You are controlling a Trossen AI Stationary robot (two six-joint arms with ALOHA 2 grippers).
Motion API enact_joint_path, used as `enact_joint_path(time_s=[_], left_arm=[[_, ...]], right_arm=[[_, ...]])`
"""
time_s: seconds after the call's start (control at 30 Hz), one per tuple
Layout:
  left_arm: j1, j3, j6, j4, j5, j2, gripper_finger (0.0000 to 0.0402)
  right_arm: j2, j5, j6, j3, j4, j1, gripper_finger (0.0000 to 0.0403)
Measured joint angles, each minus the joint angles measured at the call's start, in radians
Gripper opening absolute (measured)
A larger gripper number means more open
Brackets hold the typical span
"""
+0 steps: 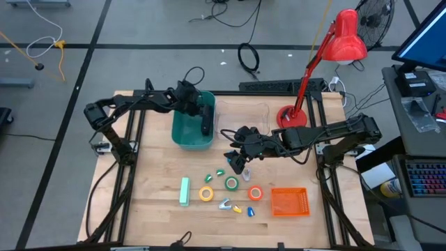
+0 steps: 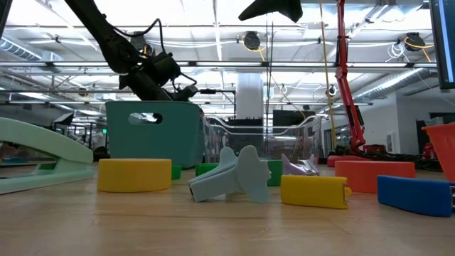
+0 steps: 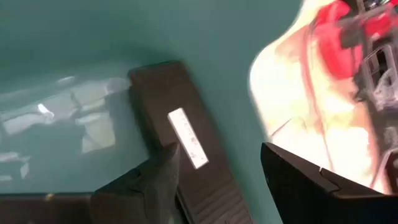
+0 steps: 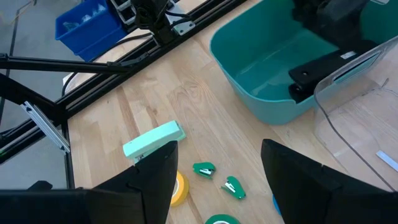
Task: Pick and place Stapler, Stapler remover, tape
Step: Put the large black stapler into the blue bin
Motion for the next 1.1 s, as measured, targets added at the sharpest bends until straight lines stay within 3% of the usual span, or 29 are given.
enact_joint_path(time_s=[0.5,1.1], left_arm=[[0.024,0.0,-0.019,-0.103,0.028,-0.04,0.0167],[-0.016,0.0,-0.059,-0.158,0.016,-0.043,0.0163]], right_arm=[[0.0,-0.011,0.002,0.0,0.0,0.003,0.0224],[0.0,-0.025,-0.006,0.0,0.001,0.003,0.0224]])
